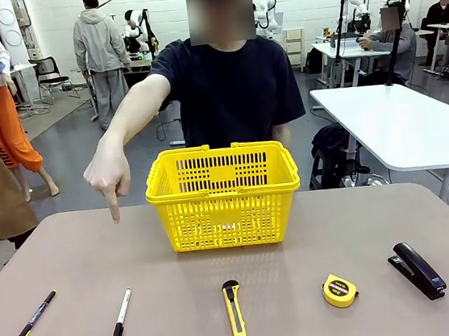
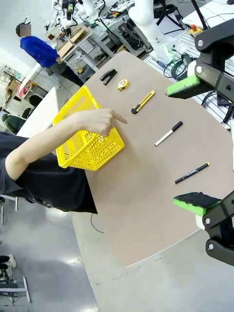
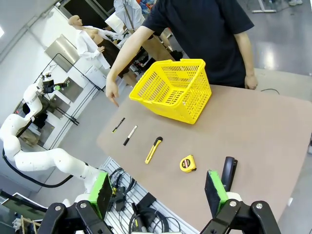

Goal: Place the items the person wants into the basket.
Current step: Pick up the item the person points to and place it in the Market Basket.

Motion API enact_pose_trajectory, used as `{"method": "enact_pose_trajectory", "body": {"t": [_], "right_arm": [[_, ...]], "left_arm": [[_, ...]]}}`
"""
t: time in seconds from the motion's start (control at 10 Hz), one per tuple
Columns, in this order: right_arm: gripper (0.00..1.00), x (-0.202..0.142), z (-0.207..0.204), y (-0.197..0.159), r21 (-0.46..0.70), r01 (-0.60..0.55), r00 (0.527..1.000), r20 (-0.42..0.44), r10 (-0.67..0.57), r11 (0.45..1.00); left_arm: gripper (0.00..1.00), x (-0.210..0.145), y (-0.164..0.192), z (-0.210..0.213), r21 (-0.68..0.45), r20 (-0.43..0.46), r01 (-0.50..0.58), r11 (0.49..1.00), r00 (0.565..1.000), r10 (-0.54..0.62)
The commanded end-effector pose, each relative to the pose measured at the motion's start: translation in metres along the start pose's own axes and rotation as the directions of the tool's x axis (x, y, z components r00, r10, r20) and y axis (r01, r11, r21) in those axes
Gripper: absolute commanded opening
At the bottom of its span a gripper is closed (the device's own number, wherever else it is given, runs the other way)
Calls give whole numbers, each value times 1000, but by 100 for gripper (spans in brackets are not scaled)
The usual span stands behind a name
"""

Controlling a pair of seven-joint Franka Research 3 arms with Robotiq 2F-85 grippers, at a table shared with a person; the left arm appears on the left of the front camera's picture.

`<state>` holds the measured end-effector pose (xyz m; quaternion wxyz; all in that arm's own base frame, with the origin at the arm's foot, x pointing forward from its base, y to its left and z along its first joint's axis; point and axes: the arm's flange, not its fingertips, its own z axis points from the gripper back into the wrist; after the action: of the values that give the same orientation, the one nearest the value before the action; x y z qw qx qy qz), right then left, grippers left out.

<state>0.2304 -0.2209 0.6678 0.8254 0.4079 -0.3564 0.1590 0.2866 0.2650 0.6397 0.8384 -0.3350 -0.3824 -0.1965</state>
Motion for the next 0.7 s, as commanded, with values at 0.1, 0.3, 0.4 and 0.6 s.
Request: {"method": "enact_pose_trajectory", "body": {"t": [0.1, 0.3, 0.4, 0.6], "right_arm": [[100, 2, 0, 1, 17, -13, 1000, 13, 13, 1000], [100, 2, 0, 1, 17, -13, 1000, 13, 13, 1000], [100, 2, 0, 1, 17, -13, 1000, 13, 13, 1000], [100, 2, 0, 1, 17, -13, 1000, 13, 13, 1000]], "left_arm": [[100, 1, -29, -25, 85, -94, 49, 995, 995, -40], [100, -2, -94, -95, 181, -393, 230, 956, 908, -144], [100, -9, -117, -133, 212, -525, 259, 942, 844, -114], [100, -39, -160, -189, 244, -631, 285, 927, 773, -71]]}}
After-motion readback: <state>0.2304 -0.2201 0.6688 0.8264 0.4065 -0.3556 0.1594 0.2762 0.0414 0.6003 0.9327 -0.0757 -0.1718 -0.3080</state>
